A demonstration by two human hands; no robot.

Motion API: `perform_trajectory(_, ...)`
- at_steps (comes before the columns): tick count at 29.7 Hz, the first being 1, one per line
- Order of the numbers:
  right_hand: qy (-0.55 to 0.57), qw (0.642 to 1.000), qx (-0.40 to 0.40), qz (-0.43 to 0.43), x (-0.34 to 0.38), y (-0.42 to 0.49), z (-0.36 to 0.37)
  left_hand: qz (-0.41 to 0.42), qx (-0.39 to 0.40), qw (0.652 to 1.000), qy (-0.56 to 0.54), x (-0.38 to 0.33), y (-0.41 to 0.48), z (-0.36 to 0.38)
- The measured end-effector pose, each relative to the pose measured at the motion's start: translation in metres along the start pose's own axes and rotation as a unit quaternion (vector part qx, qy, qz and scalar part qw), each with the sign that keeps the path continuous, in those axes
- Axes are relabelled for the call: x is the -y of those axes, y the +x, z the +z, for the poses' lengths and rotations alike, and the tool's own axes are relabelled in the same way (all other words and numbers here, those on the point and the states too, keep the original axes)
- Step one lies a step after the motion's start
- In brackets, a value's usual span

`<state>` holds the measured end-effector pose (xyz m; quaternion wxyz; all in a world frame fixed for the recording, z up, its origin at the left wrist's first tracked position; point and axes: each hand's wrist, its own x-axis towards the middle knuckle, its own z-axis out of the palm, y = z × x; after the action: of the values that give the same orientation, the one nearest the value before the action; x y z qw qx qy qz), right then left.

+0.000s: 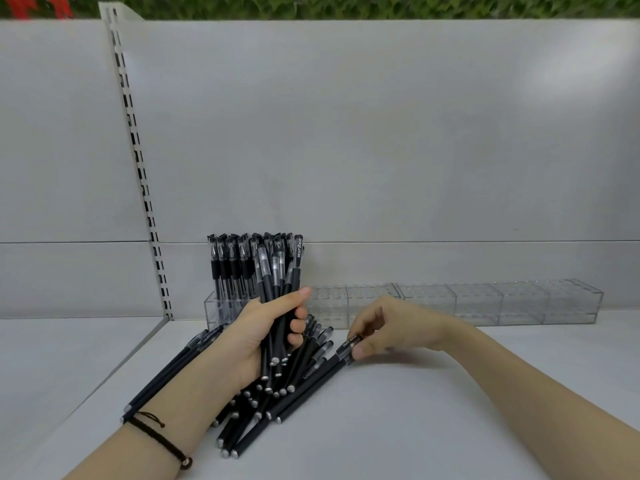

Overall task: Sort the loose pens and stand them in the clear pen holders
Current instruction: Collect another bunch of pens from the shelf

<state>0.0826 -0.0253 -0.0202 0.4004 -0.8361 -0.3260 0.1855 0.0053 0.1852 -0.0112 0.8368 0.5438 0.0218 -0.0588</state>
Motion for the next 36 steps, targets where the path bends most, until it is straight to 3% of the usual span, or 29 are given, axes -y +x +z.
perform_trajectory(4, 0.120, 0.992, -0.016, -0.032, 0.003, -0.001, -0.005, -0.023, 0.005, 1.000, -0.012, -0.003, -0.002, -0.001)
perform_trajectory(8, 0.268, 0.961, -0.041, -0.057, 0.011, -0.001, -0.005, -0.028, 0.001, 0.999, -0.031, -0.001, 0.001, -0.001)
perform_trajectory(12, 0.347, 0.929, -0.088, -0.097, 0.025, 0.003, -0.003, -0.050, 0.061, 0.997, 0.019, 0.001, -0.001, 0.004)
perform_trajectory(17, 0.289, 0.938, -0.141, -0.131, 0.038, 0.003, 0.000, -0.013, 0.102, 0.993, 0.063, 0.004, -0.005, 0.017)
perform_trajectory(21, 0.209, 0.948, -0.191, -0.144, 0.046, -0.001, 0.001, 0.014, 0.092, 0.993, 0.076, 0.009, -0.006, 0.024)
perform_trajectory(29, 0.214, 0.927, -0.260, -0.168, 0.054, -0.013, -0.008, 0.036, 0.075, 0.993, 0.084, 0.011, 0.000, 0.050)
perform_trajectory(33, 0.267, 0.895, -0.304, -0.186, 0.052, -0.016, -0.019, 0.121, 0.045, 0.984, 0.120, 0.013, 0.014, 0.072)
perform_trajectory(36, 0.269, 0.884, -0.326, -0.198, 0.051, -0.021, -0.027, 0.203, 0.003, 0.959, 0.200, 0.011, 0.033, 0.082)
